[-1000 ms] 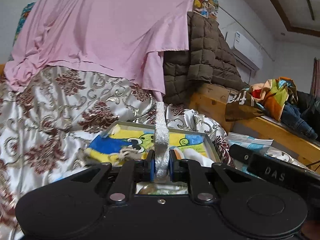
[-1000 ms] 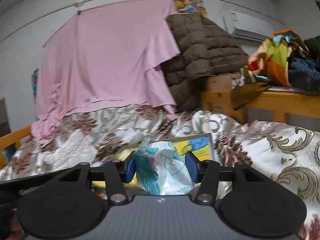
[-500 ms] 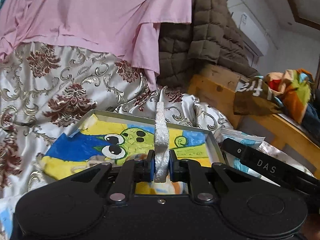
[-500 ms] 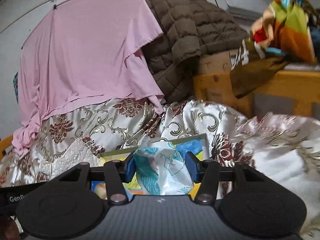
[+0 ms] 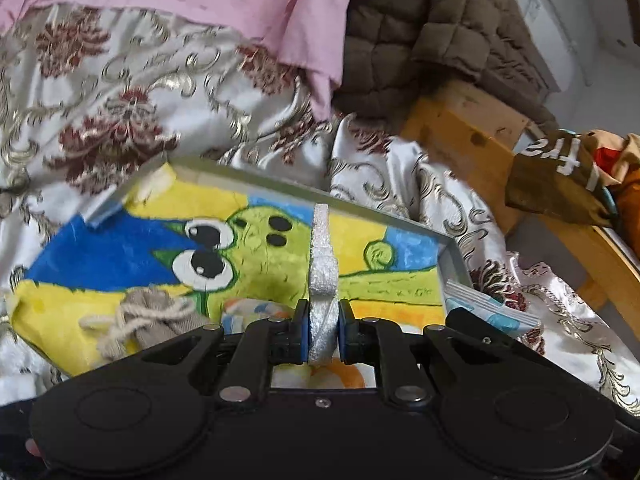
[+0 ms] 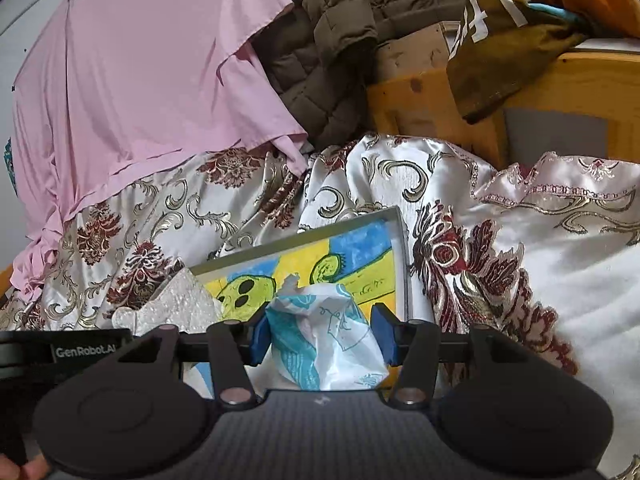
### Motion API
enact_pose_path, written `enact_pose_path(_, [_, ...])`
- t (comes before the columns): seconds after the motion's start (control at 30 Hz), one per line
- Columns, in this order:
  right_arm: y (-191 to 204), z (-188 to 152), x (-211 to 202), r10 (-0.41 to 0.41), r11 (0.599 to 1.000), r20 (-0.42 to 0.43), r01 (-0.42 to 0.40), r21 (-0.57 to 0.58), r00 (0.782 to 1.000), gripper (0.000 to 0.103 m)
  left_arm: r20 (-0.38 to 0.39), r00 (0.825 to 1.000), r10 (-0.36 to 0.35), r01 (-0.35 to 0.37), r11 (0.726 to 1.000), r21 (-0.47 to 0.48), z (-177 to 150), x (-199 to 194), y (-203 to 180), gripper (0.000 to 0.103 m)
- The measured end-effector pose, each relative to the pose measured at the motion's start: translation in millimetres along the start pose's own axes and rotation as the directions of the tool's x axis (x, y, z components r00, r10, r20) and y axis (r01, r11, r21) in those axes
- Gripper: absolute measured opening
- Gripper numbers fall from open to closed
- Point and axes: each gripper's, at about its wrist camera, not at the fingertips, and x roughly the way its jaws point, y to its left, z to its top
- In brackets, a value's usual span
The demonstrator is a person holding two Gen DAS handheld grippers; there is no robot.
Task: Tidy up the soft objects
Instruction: 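Carry the silver packet with the left tool while the right tool carries the plastic bag to the tray, then open both tools to drop the packet and plastic bag onto the tray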
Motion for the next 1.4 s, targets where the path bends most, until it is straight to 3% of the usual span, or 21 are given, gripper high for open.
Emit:
enact_pose_path(0.27, [5.1, -3.2, 5.9, 0.000, 1.000, -0.035, -0.001, -0.017, 0.999, 0.063, -0.023, 0.999, 0.024, -0.025, 0.999, -0.023, -1.8, 1.2, 4.8, 0.015])
enact_pose_path(0.47, [9.0, -4.6, 7.8, 0.012, 1.000, -0.050, -0.013, -0.029, 0.999, 0.069, -0.007, 0.998, 0.055, -0.055, 0.998, 0.028, -3.6, -2.7, 2.5, 0.019])
enact_pose_path(0.63, [9.7, -1.6, 4.3, 0.022, 0.999, -0.045, -0.024, -0.032, 0.999, 0.081, 0.010, 0.998, 0.060, -0.060, 0.998, 0.007, -2.8, -9.4, 7.6, 0.032])
enact_pose_path(0.9, [17.2, 6.8, -17.9, 0.007, 0.997, -0.020, -0.009, -0.070, 1.000, 0.090, 0.083, 0.991, 0.104, -0.105, 0.994, 0.008, -2.9, -33.3, 11.5, 0.068])
enact_pose_path(1.1, [23.3, 13.1, -45.8, 0.019, 0.998, 0.012, -0.018, -0.058, 1.000, 0.097, 0.134, 0.983, 0.127, -0.123, 0.992, -0.034, -3.0, -65.7, 17.4, 0.084])
enact_pose_path(1.4, [39.0, 11.5, -100.8, 0.034, 0.996, 0.067, -0.028, -0.087, 0.997, 0.103, 0.207, 0.969, 0.132, -0.121, 0.991, -0.064, -7.5, -128.4, 20.0, 0.097])
